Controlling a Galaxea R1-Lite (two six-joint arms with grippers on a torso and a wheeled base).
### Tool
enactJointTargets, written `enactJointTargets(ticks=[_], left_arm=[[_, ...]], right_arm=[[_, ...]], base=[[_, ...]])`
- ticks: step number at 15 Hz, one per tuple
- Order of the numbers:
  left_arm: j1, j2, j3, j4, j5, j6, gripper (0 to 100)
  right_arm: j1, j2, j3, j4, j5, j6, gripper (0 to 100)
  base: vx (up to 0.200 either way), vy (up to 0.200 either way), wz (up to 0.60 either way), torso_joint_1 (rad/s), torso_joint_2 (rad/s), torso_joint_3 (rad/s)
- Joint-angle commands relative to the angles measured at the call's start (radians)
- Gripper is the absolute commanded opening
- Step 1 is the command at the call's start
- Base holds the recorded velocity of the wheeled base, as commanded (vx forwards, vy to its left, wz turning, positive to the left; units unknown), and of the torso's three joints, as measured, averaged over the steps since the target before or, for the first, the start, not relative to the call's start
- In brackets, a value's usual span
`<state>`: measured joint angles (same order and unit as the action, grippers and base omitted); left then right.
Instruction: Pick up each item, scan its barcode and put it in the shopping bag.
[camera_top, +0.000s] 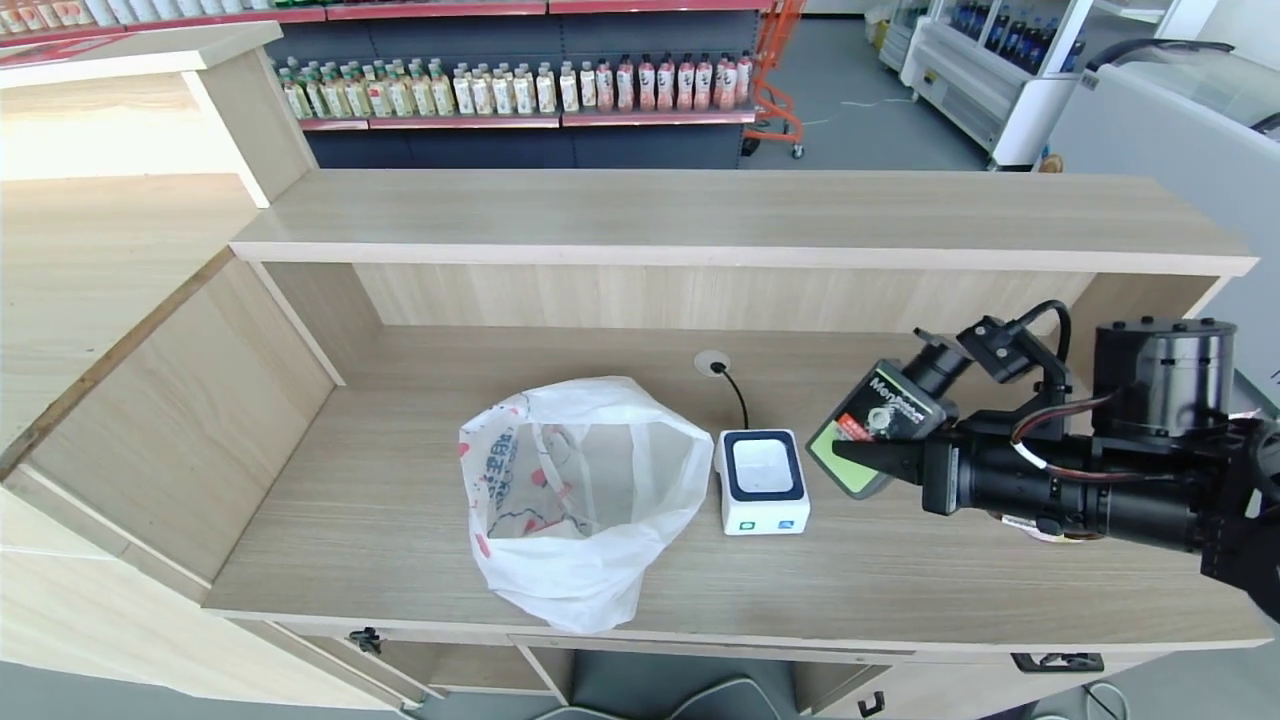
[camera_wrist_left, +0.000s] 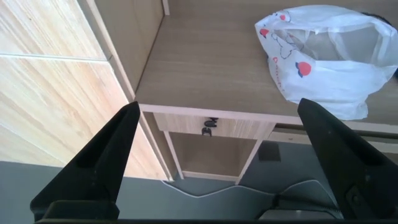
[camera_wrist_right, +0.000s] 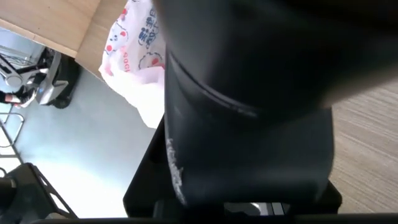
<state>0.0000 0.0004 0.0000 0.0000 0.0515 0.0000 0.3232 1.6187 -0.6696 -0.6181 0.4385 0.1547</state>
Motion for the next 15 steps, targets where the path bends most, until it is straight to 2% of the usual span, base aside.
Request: enactJointTargets(ticks=[1, 4, 8, 11, 15], left_arm=[[0.0, 0.0, 0.0, 0.0, 0.001, 0.0, 100], [0.0, 0.0, 0.0, 0.0, 0.001, 0.0, 100], [0.0, 0.0, 0.0, -0.002, 0.001, -0.005, 100], [0.0, 0.0, 0.0, -0.002, 0.001, -0.005, 100], [0.0, 0.0, 0.0, -0.002, 0.001, -0.005, 100]], right_arm=[[0.014, 0.05, -0.031, 0.001, 0.011, 0.003, 0], [0.051, 0.072, -0.039, 0.0, 0.009, 0.009, 0], [0.08, 0.162, -0.056, -0.012, -0.029, -0.01, 0], [0.08, 0.267, -0.096, -0.072, -0.046, -0.061, 0], [0.122, 0.408, -0.205, -0.117, -0.047, -0.127, 0]], base=[[0.0, 0.2, 0.0, 0.027, 0.01, 0.002], [0.0, 0.2, 0.0, 0.011, 0.01, 0.002], [0.0, 0.0, 0.0, 0.0, 0.0, 0.0], [0.0, 0.0, 0.0, 0.0, 0.0, 0.0], [0.0, 0.0, 0.0, 0.0, 0.0, 0.0]])
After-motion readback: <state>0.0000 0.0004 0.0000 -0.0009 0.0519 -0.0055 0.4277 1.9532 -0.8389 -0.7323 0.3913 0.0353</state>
